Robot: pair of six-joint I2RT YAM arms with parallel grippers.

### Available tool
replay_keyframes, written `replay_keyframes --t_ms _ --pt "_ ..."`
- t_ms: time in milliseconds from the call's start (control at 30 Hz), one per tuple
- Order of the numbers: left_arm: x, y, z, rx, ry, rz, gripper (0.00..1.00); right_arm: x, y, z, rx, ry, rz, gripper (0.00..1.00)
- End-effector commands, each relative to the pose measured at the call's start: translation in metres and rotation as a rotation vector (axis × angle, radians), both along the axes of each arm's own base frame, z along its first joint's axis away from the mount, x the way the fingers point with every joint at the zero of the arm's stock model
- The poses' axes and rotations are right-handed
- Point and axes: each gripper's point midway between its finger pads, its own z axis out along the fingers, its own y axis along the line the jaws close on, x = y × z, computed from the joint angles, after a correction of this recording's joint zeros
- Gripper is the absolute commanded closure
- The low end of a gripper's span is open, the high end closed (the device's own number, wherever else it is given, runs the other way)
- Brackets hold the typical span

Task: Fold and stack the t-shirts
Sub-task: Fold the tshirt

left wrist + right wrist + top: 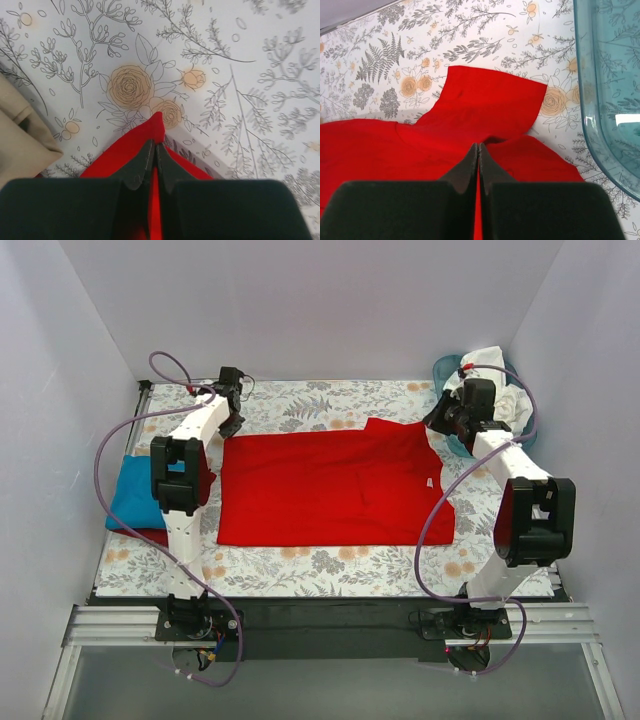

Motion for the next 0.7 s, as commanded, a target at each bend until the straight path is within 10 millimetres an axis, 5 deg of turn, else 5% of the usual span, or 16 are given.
replay_keyframes --t_ms 0,233,667 --pt "0.007 0.003 0.070 -0.017 -0.170 0.018 1.00 -0.004 -0.005 0.021 -0.001 -0.064 -0.015 0.99" --pt "-0.023 -0.001 0.082 -0.068 -0.184 0.032 1.00 -0.022 -0.007 0.029 0.004 -0.076 -0.023 0.99" --pt "-0.085 -0.004 0.080 -0.148 -0.218 0.044 1.00 -0.086 -0.008 -0.005 0.031 -0.003 -0.038 0.99"
